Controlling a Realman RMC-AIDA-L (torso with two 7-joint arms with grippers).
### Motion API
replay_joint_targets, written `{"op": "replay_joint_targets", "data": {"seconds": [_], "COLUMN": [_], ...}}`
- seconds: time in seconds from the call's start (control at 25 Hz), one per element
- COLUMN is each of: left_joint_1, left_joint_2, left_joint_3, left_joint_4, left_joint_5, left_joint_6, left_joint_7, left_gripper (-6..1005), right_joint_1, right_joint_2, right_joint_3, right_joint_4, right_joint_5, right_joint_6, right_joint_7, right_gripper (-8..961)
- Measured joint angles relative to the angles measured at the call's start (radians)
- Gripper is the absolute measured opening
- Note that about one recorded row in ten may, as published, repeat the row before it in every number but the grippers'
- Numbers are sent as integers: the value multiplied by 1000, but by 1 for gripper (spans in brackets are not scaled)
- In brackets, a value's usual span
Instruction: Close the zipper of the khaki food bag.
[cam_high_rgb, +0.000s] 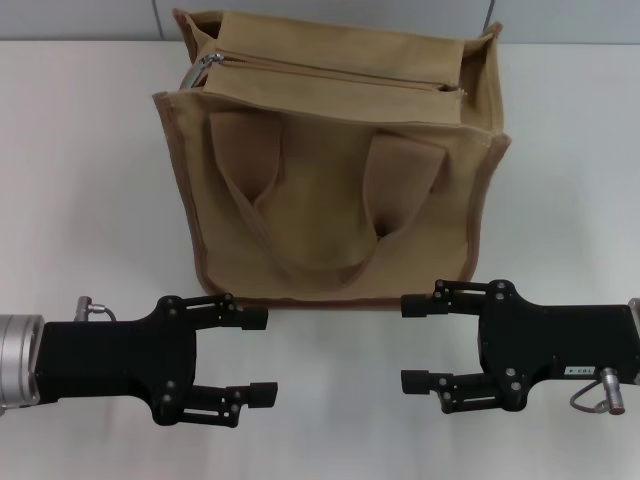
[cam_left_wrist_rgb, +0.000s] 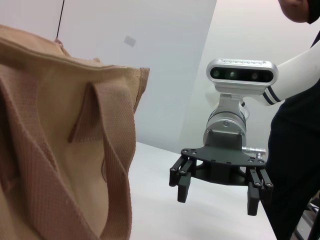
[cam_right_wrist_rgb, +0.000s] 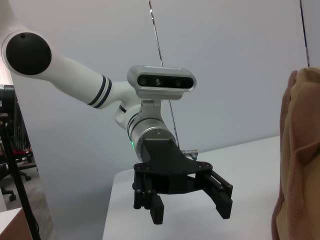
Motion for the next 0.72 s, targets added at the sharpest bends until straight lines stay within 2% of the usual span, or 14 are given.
{"op": "replay_joint_targets", "data": {"seconds": [0.6,0.72], "left_joint_1": [5,2], "left_joint_2": [0,-8], "left_joint_3": [-4,-56], "left_joint_4": [2,2], "left_joint_5": [-6,-7], "left_joint_6": [6,53], "left_joint_7": [0,1], "left_gripper": [825,824], "right_joint_1": [2,2], "right_joint_2": [0,0], "right_joint_3": [0,0], "right_joint_4": [0,0], "right_joint_5": [0,3], "right_joint_6": [0,0], "right_joint_7": [2,2], "right_gripper": [767,767]}}
